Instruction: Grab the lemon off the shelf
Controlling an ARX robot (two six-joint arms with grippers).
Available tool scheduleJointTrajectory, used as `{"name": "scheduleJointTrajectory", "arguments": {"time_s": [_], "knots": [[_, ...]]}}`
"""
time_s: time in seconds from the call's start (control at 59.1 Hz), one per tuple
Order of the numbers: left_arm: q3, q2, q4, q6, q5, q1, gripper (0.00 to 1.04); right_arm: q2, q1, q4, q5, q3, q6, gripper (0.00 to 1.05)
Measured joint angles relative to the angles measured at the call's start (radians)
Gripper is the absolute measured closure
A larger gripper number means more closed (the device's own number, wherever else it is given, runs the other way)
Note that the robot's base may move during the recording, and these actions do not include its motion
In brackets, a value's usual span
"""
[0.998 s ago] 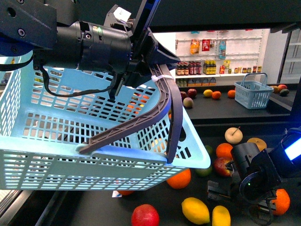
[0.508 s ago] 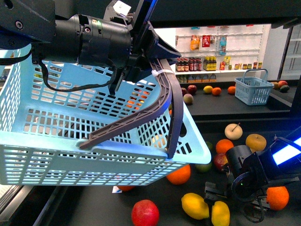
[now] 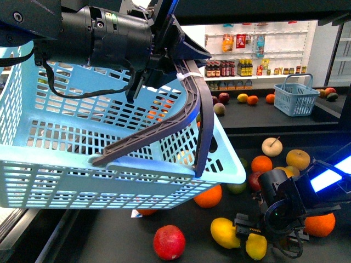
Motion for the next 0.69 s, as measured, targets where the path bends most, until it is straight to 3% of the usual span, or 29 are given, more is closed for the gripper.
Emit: {"name": "scheduleJointTrajectory", "arguments": {"time_s": [0.102,0.22,0.508,0.694], "knots": [[0.000,0.000,0.000,0.000,0.000,0.000,0.96,-0.002,-0.004,0.014,-0.003,-0.016,-0.006,0.47],[0.000,0.000,0.000,0.000,0.000,0.000,0.96,-0.029,-0.014,0.037,-0.007,-0.060,-0.009,0.56],[0.000,0.000,0.000,0.000,0.000,0.000,0.96,-0.231,-0.090,0.164,-0.026,-0.280,-0.058,0.58],[0.000,0.000,0.000,0.000,0.000,0.000,0.96,-0.507,-0.141,0.257,-0.151,-0.465,-0.090,0.59]]}}
